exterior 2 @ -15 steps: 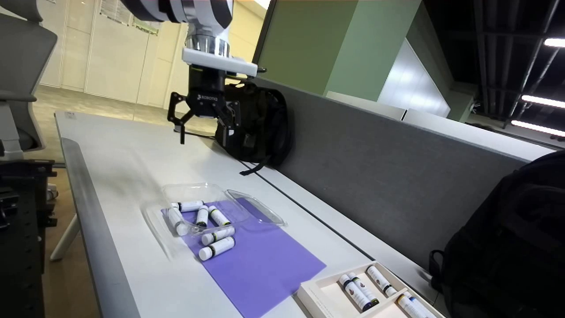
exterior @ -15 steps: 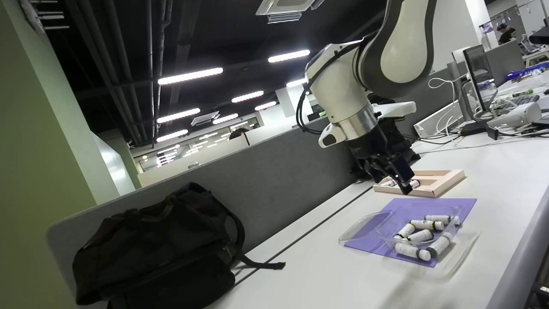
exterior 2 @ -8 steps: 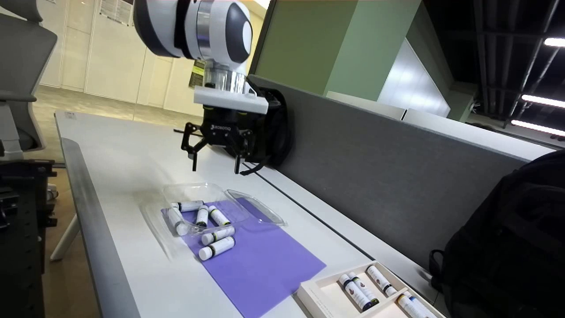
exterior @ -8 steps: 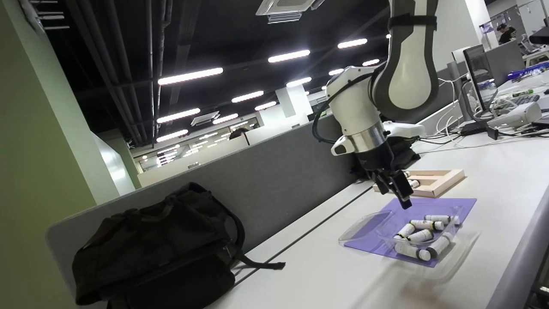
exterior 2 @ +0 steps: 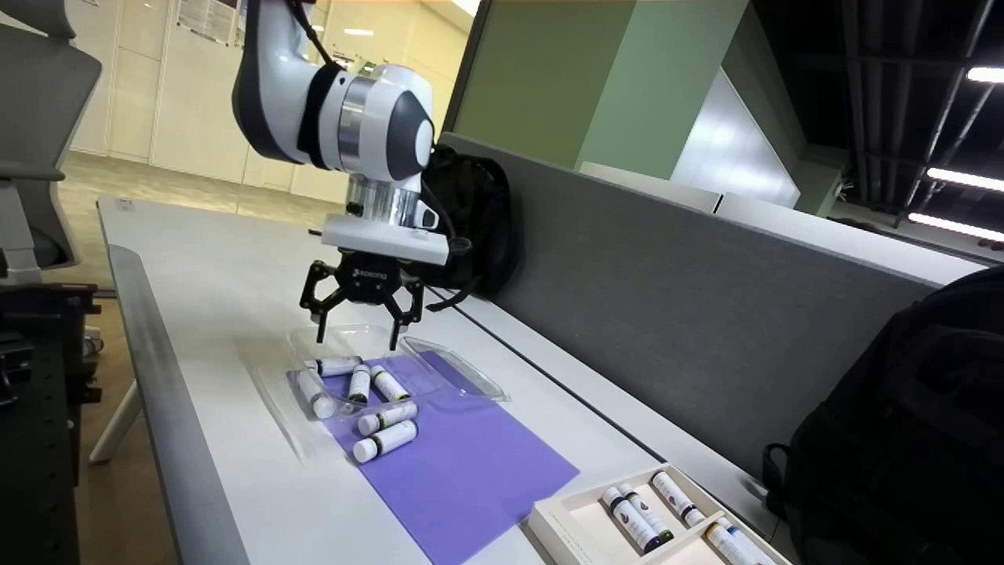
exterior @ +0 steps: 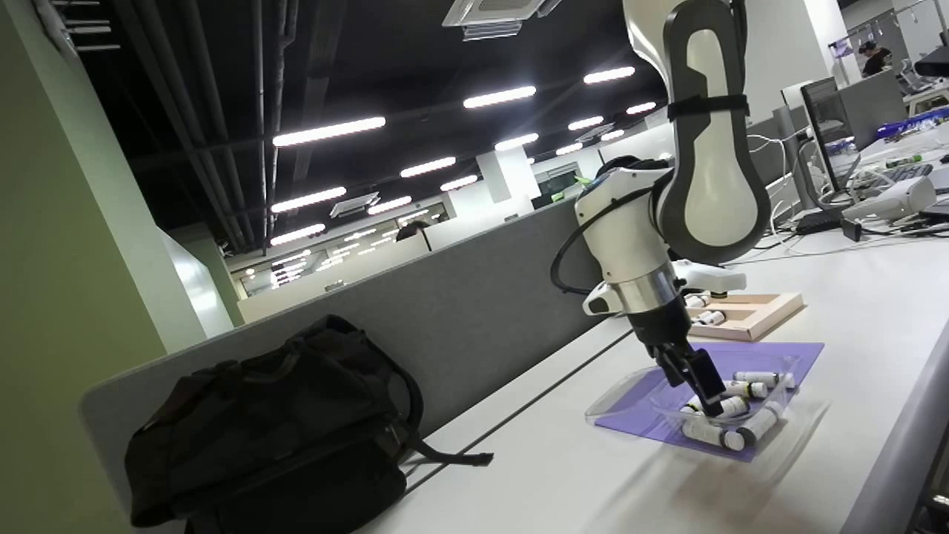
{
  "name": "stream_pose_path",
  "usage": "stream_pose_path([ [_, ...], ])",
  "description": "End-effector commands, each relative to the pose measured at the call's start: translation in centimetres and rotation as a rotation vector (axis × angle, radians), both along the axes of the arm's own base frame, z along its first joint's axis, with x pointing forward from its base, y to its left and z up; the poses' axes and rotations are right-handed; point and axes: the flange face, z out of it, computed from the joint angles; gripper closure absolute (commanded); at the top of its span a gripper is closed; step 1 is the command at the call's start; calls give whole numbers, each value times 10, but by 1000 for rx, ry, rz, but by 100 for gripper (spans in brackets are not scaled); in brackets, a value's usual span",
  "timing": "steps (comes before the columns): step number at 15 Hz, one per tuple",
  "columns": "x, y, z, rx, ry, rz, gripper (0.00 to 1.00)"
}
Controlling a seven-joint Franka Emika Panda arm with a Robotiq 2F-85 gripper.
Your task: Pick up one small bottle from plastic container and place it on the table.
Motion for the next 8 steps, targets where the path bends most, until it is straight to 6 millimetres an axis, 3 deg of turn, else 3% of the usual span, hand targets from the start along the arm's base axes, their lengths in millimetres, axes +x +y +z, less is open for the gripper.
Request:
stream_pose_path([
  [1,5,2,-16,6,-17,-30,0],
  [8,1,-17,-34,-5,1,-90,0],
])
